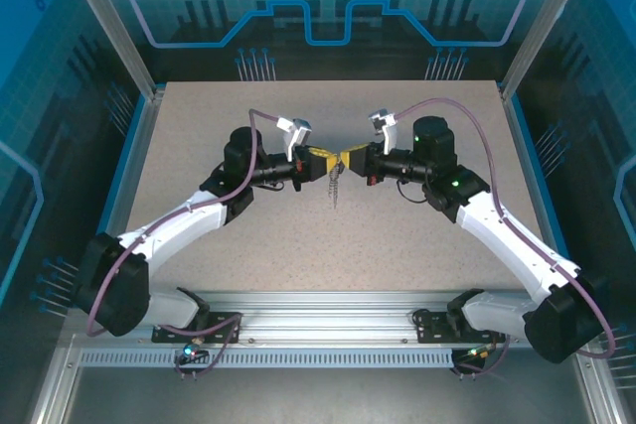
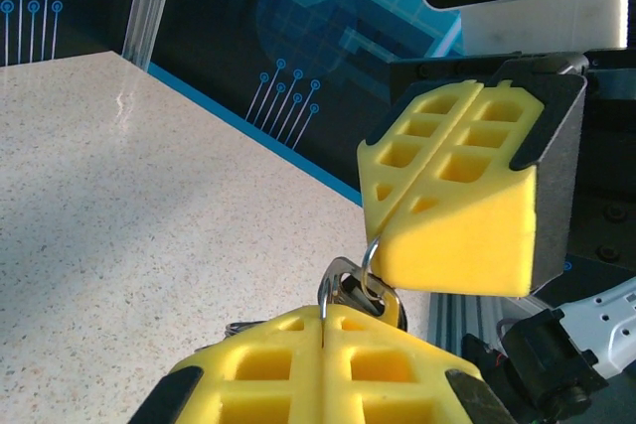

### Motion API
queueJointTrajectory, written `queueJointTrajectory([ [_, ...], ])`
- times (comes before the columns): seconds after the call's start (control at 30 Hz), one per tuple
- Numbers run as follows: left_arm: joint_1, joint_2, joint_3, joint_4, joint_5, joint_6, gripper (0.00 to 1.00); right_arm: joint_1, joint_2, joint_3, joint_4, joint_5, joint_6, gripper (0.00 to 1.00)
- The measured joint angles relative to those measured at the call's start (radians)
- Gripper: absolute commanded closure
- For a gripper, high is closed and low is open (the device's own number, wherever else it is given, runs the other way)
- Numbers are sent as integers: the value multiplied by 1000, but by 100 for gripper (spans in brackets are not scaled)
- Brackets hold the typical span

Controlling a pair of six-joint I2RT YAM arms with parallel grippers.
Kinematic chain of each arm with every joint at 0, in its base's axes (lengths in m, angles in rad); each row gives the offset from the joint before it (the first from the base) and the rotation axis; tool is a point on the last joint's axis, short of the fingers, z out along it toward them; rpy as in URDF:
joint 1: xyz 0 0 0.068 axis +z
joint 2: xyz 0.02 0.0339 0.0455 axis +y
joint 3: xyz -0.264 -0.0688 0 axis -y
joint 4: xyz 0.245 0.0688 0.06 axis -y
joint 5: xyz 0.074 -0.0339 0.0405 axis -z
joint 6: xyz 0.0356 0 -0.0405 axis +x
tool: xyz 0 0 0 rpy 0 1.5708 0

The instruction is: Put the keys on the keyring

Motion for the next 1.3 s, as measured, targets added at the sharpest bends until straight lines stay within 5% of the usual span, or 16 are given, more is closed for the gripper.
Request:
queueJointTrajectory([
  [1.3,-30,-15,41,-93,-31,75,100,-1,-8,0,5,4,2,100],
])
